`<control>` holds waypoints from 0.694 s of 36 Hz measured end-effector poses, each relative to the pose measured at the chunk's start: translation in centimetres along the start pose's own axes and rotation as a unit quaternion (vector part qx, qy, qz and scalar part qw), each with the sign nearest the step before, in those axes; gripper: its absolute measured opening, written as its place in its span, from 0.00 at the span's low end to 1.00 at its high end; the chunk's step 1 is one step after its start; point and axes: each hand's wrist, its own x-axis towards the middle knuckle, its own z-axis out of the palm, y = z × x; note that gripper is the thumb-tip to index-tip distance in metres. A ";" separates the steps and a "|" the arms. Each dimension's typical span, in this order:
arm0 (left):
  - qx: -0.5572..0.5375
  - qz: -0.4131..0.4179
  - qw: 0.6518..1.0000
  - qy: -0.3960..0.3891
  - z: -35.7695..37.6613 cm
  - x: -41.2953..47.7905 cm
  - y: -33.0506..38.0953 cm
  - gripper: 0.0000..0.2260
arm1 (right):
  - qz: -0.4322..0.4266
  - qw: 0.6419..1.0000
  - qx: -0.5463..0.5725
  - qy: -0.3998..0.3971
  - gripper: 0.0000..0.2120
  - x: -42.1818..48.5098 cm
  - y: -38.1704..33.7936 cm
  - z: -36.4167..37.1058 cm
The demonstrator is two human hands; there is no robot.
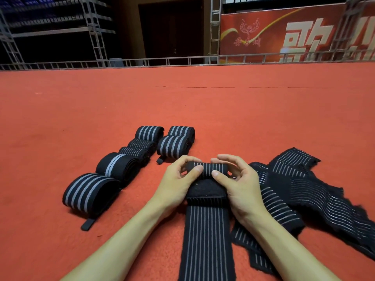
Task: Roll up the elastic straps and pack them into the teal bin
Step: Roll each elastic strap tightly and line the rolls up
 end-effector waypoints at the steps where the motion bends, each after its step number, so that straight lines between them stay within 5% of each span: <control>1: -0.009 0.005 1.000 0.003 0.0 0.0 0.1 0.06 | 0.014 1.000 0.017 -0.002 0.17 0.1 0.0 0.1; 8: -0.016 0.027 0.999 0.005 0.0 -0.3 0.3 0.13 | 0.064 0.998 0.017 -0.021 0.09 0.0 0.4 0.2; 16: -0.018 -0.019 1.000 -0.016 0.2 -0.2 0.0 0.09 | 0.012 1.000 -0.013 -0.012 0.12 0.2 0.6 0.1; 25: 0.006 0.003 0.998 -0.066 0.6 -0.9 0.7 0.16 | 0.011 0.996 -0.017 -0.090 0.08 -0.5 -0.1 0.9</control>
